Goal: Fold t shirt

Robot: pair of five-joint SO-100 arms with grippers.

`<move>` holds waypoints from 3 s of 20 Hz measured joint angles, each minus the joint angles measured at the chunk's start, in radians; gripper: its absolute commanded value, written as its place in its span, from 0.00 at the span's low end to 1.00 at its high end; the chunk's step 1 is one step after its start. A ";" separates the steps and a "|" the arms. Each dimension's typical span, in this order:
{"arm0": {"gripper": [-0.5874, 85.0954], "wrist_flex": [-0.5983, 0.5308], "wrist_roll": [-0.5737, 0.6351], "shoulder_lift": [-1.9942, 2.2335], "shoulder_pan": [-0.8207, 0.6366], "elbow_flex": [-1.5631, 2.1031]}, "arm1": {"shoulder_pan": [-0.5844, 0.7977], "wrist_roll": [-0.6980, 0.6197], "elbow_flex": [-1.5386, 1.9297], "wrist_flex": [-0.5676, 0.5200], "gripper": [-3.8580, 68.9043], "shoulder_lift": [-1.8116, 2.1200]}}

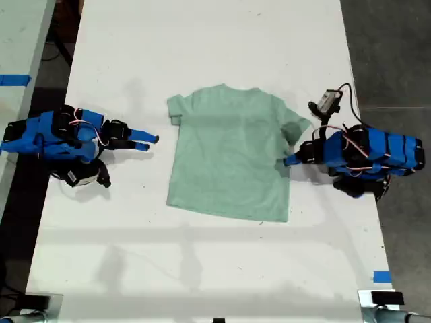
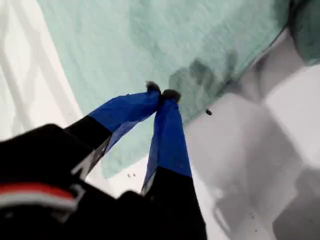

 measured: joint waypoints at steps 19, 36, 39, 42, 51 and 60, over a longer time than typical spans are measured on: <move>0.36 -0.005 0.156 0.003 -0.402 0.000 | 1.095 -0.515 -0.367 -0.376 0.27 -1.232; 0.32 -0.005 0.156 0.003 -0.376 0.000 | 0.673 -0.405 -0.580 -0.210 0.06 -0.844; 0.31 -0.005 0.156 0.003 -0.376 0.000 | 0.485 -0.365 -0.580 -0.367 0.06 -0.845; 0.31 -0.005 0.156 0.003 -0.368 0.000 | 0.377 -0.342 -0.545 -0.525 0.06 -0.853; 0.31 -0.005 0.156 0.003 -0.368 0.000 | 0.160 -0.341 -0.497 -0.848 0.06 -1.022; 0.31 -0.005 0.156 0.003 -0.368 0.000 | 0.112 -0.364 -0.569 -0.784 0.38 -1.120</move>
